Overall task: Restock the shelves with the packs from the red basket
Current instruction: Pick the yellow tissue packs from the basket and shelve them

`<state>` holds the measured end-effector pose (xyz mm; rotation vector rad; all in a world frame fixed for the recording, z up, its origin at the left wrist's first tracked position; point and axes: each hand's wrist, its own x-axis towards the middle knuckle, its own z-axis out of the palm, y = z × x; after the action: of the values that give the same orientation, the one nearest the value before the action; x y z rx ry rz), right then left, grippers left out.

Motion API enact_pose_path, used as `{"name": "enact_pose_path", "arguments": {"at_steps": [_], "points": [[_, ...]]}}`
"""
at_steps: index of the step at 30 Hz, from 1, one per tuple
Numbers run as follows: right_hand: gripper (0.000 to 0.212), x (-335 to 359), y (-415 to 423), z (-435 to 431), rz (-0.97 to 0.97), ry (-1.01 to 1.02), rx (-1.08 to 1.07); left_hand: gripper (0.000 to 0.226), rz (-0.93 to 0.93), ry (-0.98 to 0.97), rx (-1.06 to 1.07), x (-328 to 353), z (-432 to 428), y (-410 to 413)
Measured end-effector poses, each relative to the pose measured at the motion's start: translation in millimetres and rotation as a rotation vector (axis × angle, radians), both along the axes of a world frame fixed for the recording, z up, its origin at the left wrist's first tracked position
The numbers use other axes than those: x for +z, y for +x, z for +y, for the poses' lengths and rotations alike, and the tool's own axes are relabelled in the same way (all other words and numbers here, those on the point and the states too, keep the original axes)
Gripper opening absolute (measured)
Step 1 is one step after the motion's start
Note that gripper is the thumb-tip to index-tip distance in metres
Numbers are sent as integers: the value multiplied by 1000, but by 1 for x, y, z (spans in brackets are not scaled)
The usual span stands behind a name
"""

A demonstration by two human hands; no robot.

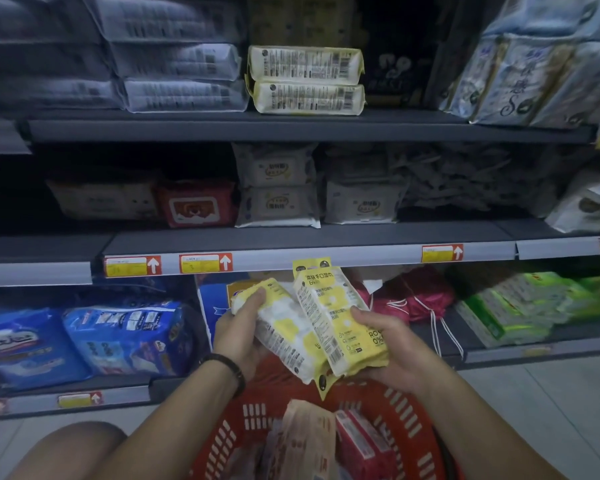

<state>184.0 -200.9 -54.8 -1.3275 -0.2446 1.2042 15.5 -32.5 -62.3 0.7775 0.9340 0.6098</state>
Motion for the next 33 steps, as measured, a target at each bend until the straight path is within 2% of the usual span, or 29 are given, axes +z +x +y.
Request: {"name": "enact_pose_path", "arguments": {"at_steps": [3,6,10,14,16,20,24,26,28,33], "points": [[46,0,-2,-1,41,3,-21,36,-82,-10,-186,11,-11,-2],[54,2,-7,2,72,55,-46,43,-158,-34,-274,18,-19,-2],[52,-1,-8,5,66,114,-67,48,-126,-22,-481,19,-26,-7],[47,-1,-11,7,4,104,-72,50,-92,133,-406,13,-34,-4],[50,2,-9,7,-30,116,-100,52,48,374,-334,8,-29,-3],[53,12,4,1,42,185,-247,48,394,1049,-179,11,-3,-17],[46,31,13,-6,152,297,-271,71,646,1640,-188,6,16,-26],[46,37,11,-6,156,297,-237,72,665,1818,-174,1,17,-26],[48,36,7,-4,136,247,-189,71,616,1893,-185,1,10,-22],[57,34,-4,3,122,126,-44,54,308,1969,-153,3,-4,-16]]}}
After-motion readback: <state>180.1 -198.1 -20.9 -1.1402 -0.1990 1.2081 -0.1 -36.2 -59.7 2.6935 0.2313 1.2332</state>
